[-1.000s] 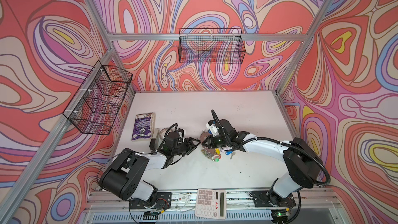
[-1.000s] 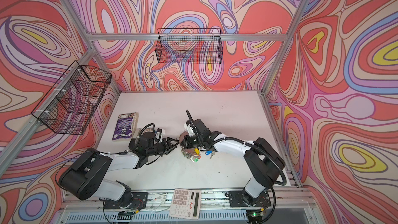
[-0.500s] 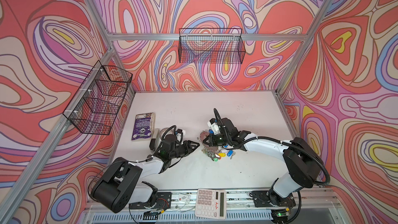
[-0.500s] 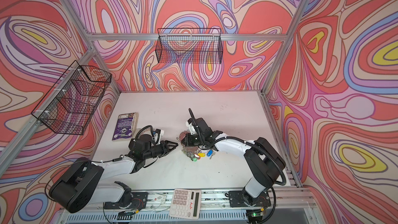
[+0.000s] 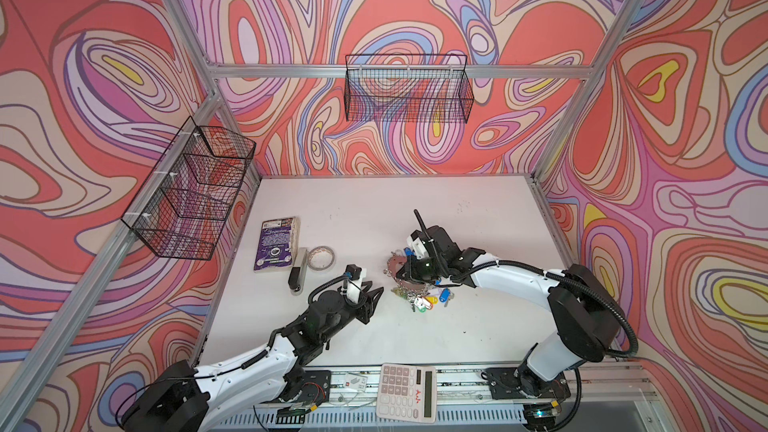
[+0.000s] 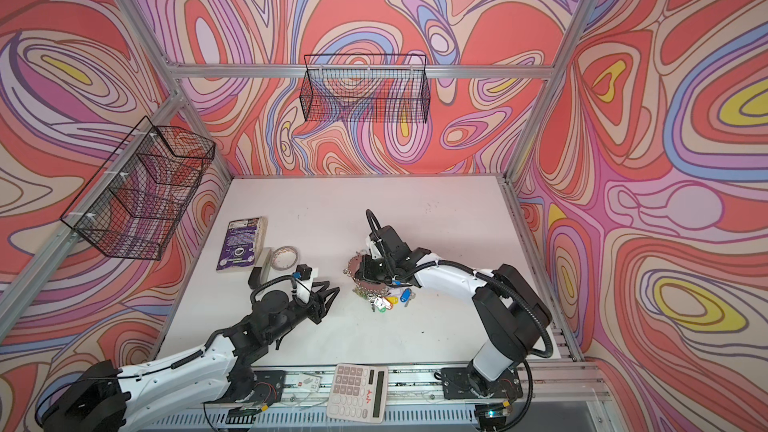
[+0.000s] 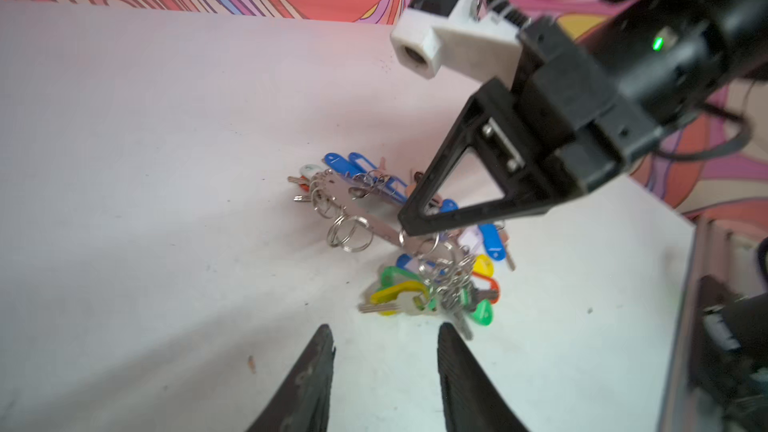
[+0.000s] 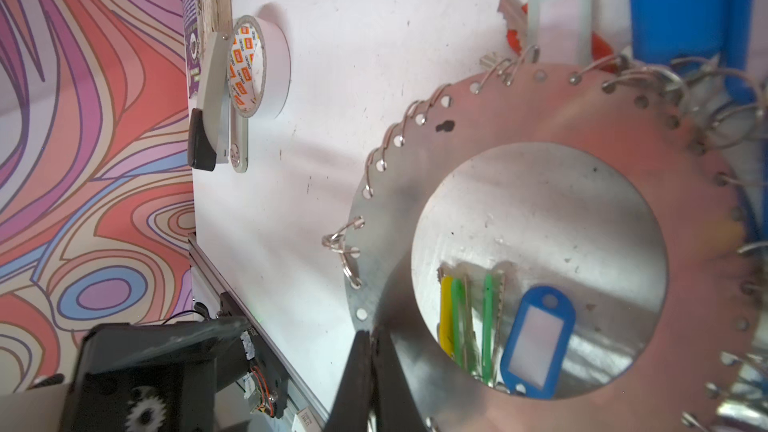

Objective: Put the keys on the keyring

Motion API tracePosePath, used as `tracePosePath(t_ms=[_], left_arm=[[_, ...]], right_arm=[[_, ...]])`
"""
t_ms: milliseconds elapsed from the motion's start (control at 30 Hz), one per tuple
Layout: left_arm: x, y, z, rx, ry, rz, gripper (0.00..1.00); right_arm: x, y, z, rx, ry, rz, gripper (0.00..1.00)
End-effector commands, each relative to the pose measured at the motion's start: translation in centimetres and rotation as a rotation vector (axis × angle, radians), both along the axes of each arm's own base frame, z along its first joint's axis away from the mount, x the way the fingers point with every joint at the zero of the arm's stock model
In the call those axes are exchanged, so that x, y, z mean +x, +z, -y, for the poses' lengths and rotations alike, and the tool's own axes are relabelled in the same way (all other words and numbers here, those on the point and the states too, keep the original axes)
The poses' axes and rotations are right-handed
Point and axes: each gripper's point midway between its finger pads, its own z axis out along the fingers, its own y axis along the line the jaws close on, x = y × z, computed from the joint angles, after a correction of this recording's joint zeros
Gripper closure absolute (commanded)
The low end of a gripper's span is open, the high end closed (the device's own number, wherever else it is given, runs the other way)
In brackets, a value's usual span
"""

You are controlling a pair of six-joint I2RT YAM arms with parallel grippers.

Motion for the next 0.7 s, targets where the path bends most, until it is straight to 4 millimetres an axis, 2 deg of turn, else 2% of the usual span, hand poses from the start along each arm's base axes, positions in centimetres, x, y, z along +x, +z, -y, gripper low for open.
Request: tracePosePath(t_ms=[0,233,500,667], left_arm=[[0.8,1.3,0.4,0.174,-0.018,0.221,0.54],[0.8,0.7,2.9,0.354,-0.066,0.404,0.51],[1.2,1.2,5.6,0.347,-0.09,0.49,0.54],[2.0,1.7,5.9,0.315,-0.036,0.504,0.59]], right_arm=[[0.5,2.1,0.3,-0.006,-0.075,-0.06,1.0],[0.1,2.1,1.1,-0.069,-0.136,-0.148,1.0],[-0.2,1.6,1.4,-0.079,-0.149,-0.177,1.0],[-0.2,1.7,1.6,-0.08,-0.151,-0.171,1.0]])
